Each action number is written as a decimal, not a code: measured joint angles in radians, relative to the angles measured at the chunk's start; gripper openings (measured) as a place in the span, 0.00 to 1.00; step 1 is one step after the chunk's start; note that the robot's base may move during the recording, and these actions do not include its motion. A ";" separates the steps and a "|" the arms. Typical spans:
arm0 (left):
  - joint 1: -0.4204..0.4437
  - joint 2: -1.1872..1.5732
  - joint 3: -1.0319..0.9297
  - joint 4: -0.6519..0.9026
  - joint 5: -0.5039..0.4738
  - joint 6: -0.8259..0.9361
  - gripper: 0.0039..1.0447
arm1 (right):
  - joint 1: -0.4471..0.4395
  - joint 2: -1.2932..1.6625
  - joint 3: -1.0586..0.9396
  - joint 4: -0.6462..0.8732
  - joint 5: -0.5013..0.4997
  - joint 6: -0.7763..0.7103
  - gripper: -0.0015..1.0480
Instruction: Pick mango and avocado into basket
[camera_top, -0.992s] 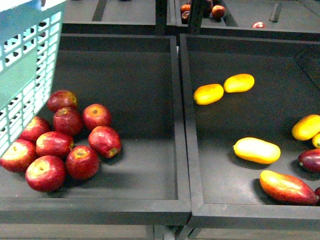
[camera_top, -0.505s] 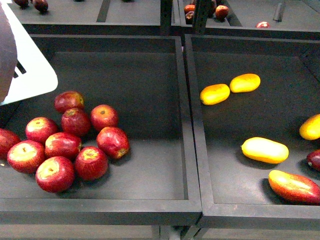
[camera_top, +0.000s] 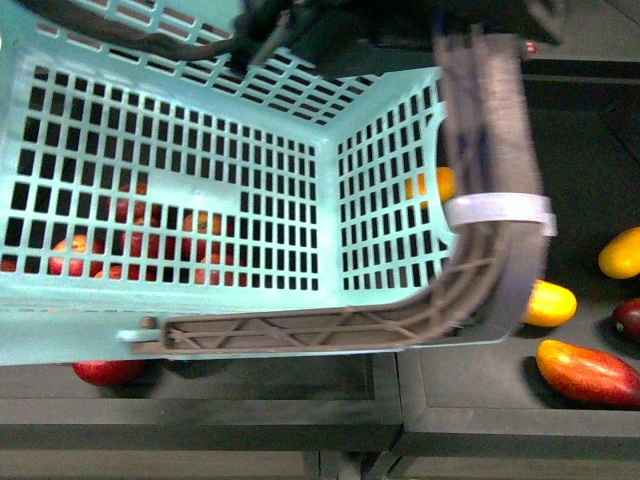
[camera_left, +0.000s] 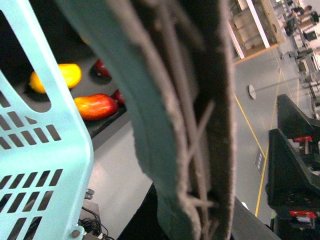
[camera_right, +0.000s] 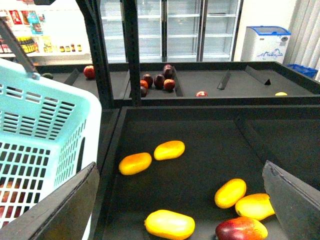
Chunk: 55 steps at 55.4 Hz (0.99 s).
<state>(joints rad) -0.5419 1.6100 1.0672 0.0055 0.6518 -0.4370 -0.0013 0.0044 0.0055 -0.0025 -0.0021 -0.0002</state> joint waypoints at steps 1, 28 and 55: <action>-0.011 0.003 0.009 0.002 0.003 0.000 0.09 | 0.000 0.000 0.000 0.000 0.000 0.000 0.93; -0.075 0.032 0.066 -0.007 -0.104 -0.005 0.09 | 0.000 0.000 0.000 0.000 0.000 0.000 0.93; -0.071 0.032 0.066 -0.007 -0.103 -0.004 0.09 | -0.234 0.455 0.103 0.391 0.092 0.384 0.93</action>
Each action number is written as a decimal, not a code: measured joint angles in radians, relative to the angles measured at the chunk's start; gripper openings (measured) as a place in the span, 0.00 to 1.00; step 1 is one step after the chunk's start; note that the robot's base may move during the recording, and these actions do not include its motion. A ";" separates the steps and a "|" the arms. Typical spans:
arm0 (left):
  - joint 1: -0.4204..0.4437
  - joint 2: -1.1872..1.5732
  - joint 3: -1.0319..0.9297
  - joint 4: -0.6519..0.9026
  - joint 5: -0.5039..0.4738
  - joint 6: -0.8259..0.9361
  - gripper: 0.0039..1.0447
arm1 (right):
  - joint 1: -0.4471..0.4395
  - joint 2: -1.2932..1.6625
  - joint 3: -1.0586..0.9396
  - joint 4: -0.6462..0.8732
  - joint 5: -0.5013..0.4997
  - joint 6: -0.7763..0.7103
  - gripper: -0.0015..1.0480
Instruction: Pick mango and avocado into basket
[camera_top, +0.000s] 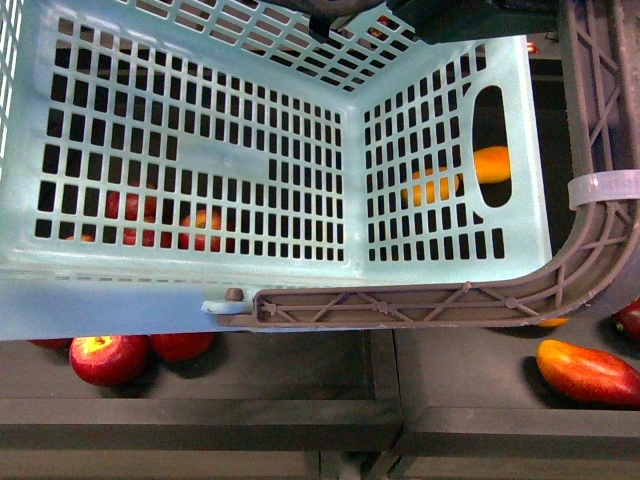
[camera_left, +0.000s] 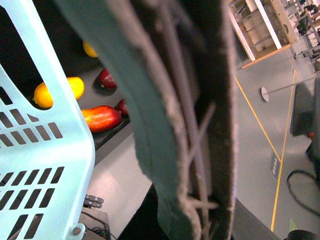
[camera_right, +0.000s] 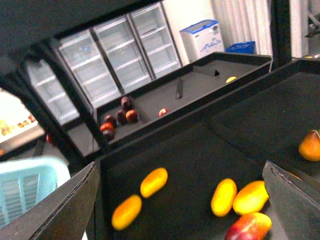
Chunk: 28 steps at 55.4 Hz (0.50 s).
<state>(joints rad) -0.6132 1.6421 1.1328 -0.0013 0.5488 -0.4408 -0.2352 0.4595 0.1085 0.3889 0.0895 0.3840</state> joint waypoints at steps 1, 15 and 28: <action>-0.001 0.000 0.000 0.000 0.001 0.000 0.09 | -0.028 0.061 0.023 0.038 -0.016 0.008 0.93; 0.000 0.000 0.000 0.000 -0.007 0.000 0.09 | -0.151 0.884 0.327 0.230 -0.311 -0.196 0.93; 0.000 0.000 0.000 0.000 -0.002 -0.001 0.09 | -0.157 1.412 0.529 0.139 -0.603 -0.613 0.93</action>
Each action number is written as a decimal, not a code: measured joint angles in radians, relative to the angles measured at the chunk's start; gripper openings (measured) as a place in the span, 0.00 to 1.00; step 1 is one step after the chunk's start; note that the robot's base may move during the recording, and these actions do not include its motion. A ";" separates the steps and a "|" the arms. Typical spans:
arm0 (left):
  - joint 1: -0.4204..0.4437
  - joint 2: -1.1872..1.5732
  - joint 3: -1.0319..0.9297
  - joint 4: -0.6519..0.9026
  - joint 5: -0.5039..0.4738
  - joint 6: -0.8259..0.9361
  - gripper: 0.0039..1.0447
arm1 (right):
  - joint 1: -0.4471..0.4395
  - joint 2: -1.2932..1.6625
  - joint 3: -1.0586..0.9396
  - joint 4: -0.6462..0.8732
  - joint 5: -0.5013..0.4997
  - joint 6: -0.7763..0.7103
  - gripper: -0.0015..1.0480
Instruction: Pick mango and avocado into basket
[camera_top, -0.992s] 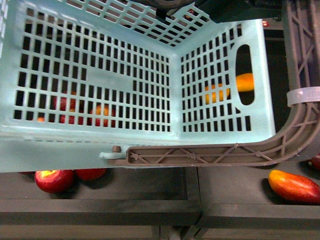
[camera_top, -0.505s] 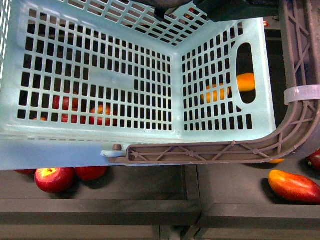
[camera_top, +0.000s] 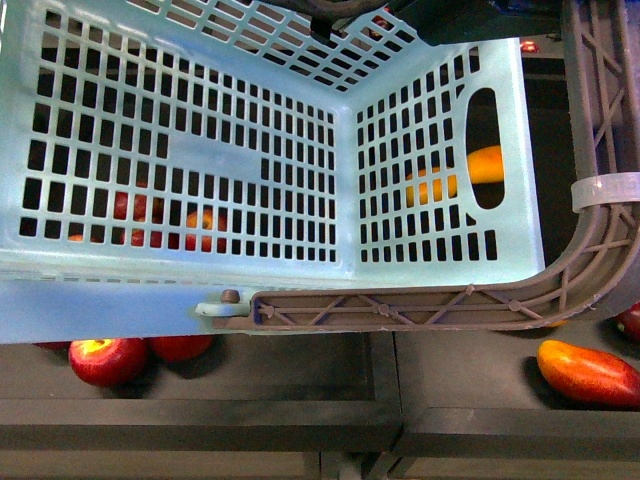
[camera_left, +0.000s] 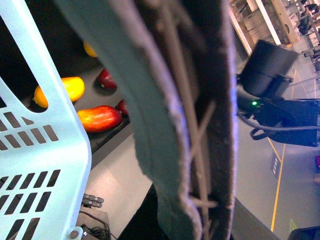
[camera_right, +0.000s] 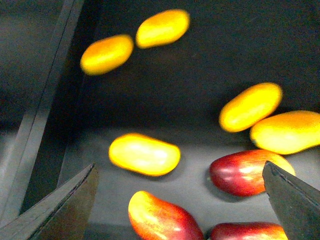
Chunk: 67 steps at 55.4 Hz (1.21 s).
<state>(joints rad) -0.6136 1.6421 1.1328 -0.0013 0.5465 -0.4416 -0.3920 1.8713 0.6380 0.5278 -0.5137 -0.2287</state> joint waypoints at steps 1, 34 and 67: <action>0.000 0.000 0.000 0.000 0.000 0.000 0.09 | 0.007 0.029 0.010 -0.005 -0.018 -0.031 0.93; 0.000 0.000 0.000 0.000 -0.002 0.000 0.09 | 0.169 0.581 0.215 0.277 -0.028 -0.424 0.93; 0.000 0.000 0.000 0.000 -0.002 0.000 0.09 | 0.167 0.814 0.449 0.270 -0.052 -0.450 0.93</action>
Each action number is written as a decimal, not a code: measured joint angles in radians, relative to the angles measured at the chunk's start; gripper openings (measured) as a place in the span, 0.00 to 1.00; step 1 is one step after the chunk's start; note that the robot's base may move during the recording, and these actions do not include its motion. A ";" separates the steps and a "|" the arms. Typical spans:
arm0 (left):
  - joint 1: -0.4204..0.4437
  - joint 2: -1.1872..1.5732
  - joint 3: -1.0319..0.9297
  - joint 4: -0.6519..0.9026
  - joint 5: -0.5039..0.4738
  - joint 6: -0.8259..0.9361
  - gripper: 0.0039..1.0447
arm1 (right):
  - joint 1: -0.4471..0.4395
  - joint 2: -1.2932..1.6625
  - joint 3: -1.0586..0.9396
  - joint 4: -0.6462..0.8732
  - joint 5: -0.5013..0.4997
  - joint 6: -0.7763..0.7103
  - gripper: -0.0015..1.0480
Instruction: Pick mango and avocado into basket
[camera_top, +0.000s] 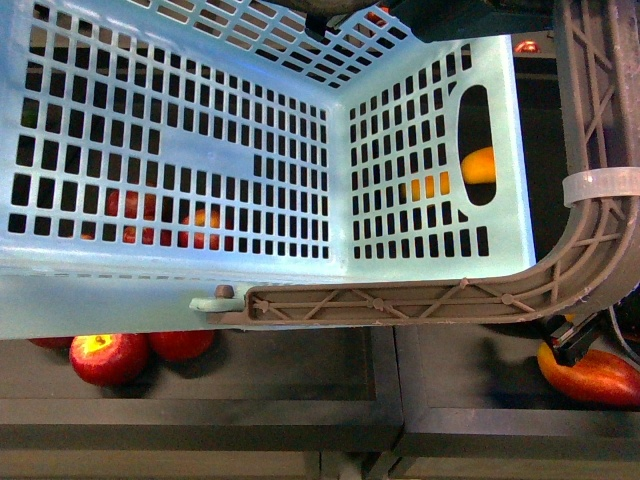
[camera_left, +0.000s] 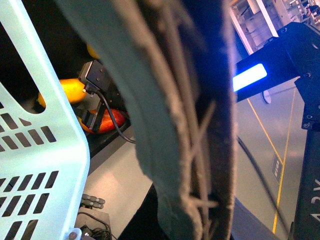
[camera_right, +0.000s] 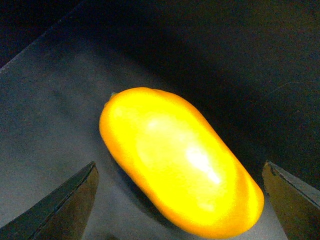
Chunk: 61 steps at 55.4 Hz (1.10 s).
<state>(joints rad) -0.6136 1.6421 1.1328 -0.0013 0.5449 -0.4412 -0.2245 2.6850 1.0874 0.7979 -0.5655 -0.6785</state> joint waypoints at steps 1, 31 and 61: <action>0.000 0.000 0.000 0.000 0.000 0.000 0.09 | 0.000 0.008 0.008 0.005 0.001 0.006 0.93; 0.000 0.000 0.000 0.000 0.000 0.000 0.09 | 0.003 0.095 0.087 0.092 0.008 0.121 0.93; 0.000 0.000 0.000 0.000 0.000 0.000 0.09 | 0.011 0.137 0.129 0.054 0.007 0.239 0.93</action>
<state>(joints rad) -0.6136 1.6421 1.1328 -0.0013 0.5449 -0.4412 -0.2138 2.8220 1.2163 0.8516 -0.5583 -0.4397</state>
